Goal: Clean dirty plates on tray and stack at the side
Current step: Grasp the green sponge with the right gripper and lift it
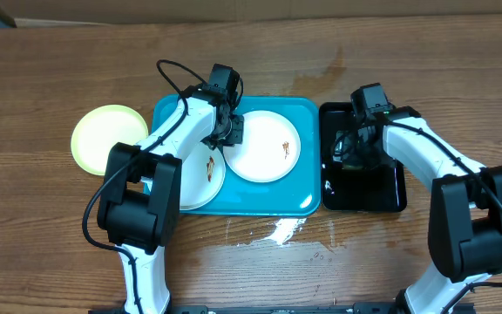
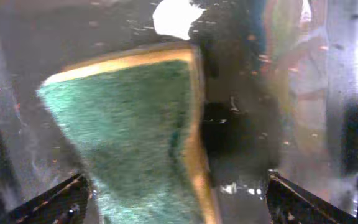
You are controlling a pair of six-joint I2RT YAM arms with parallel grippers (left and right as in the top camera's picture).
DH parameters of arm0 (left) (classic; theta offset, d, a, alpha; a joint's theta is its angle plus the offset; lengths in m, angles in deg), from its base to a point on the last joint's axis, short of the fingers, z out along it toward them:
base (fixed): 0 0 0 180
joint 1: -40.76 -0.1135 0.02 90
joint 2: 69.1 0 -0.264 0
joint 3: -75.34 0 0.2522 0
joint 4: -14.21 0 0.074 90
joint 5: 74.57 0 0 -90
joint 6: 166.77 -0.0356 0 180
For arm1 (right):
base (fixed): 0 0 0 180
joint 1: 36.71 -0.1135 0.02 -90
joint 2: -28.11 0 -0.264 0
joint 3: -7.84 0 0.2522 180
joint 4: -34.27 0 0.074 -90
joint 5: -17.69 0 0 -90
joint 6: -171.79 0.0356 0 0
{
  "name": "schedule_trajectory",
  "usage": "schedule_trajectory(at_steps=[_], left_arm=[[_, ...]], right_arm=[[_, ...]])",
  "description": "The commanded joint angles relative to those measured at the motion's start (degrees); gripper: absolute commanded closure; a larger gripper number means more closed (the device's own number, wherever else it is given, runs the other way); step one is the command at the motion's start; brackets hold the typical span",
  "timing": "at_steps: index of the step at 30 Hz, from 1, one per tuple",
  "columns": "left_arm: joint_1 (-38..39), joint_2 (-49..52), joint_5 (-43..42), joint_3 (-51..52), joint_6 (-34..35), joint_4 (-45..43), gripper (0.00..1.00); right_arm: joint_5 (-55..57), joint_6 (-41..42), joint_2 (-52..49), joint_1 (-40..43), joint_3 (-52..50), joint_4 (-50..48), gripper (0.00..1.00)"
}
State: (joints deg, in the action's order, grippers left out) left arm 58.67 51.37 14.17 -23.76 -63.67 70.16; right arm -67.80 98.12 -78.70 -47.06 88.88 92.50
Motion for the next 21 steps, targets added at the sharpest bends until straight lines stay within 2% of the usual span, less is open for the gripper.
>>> schedule_trajectory(at_steps=[1, 4, 7, 13, 15, 21], left_arm=[[0.07, 1.86, -0.22, -0.87, -1.81, -0.94, 0.96], [0.07, 1.55, 0.42, -2.05, -2.91, -0.81, 0.96], [0.07, 1.55, 0.61, -4.15, -3.10, -0.04, 0.96], [0.07, 1.55, 0.61, -5.90, -3.93, 0.81, 0.96], [0.07, 1.55, 0.61, -5.90, -3.93, 1.16, 0.96], [0.11, 1.55, 0.57, -5.90, -3.91, 1.29, 0.96]], right_arm=[[-2.45, 1.66, 0.17, 2.14, 1.46, 0.50, 0.06], [-4.59, 0.09, 0.17, 3.37, 1.46, 0.33, 0.03], [-8.15, -1.75, 0.17, 3.69, 1.42, 0.52, 0.04], [-11.04, -1.75, 0.15, 3.17, 1.25, 2.12, 0.14], [-11.06, -1.53, 0.15, 3.10, 0.76, 1.77, 0.21], [-10.64, -1.53, 0.15, 2.97, -2.80, -5.18, 0.31]])
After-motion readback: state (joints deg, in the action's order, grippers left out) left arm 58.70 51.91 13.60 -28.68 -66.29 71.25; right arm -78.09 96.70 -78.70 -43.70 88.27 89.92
